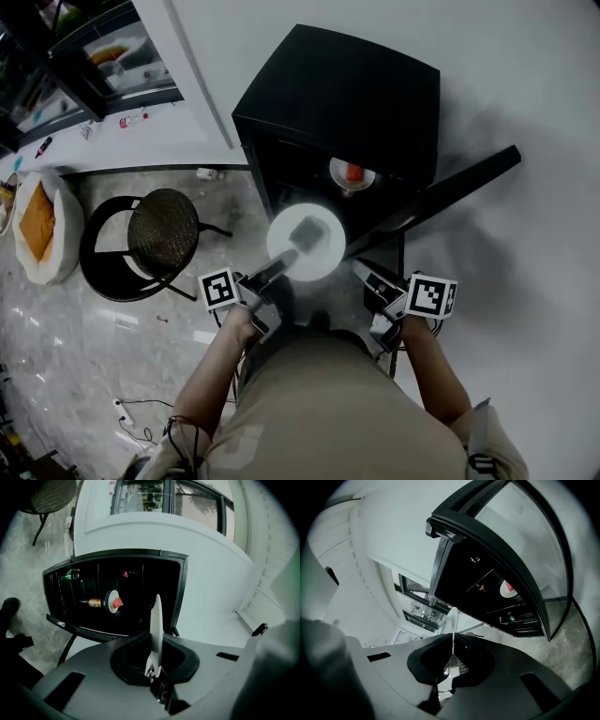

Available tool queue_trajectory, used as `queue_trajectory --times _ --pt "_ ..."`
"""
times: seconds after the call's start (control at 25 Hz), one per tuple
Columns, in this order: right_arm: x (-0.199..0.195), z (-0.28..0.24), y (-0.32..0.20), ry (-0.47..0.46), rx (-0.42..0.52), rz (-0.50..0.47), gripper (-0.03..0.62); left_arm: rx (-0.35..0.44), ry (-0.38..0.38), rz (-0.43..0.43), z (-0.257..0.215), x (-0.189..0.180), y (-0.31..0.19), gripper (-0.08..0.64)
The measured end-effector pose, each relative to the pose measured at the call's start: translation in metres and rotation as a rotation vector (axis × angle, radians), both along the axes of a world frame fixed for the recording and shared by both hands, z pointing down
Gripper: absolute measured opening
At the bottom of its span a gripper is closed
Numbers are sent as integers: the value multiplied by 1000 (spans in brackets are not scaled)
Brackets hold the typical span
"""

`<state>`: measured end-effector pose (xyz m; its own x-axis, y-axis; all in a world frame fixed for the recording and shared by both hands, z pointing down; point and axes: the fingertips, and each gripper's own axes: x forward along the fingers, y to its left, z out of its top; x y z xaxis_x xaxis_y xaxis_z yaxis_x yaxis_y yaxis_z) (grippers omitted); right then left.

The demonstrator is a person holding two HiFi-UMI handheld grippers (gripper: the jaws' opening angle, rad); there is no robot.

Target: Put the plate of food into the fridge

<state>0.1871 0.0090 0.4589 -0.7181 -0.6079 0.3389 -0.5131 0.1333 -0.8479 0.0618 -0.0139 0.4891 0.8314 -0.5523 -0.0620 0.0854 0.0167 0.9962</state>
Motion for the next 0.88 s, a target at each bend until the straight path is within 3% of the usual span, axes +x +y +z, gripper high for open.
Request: queue_trajectory --times 0.16,0.56,0.88 --pt "-16 4 -10 66 -8 -4 28 5 -16 29 8 -8 -17 18" --pt "-51 12 -27 115 -40 36 28 25 -57 93 24 -35 -63 18" --pt "-58 19 -28 190 -59 86 28 25 -57 170 45 -28 -81 18"
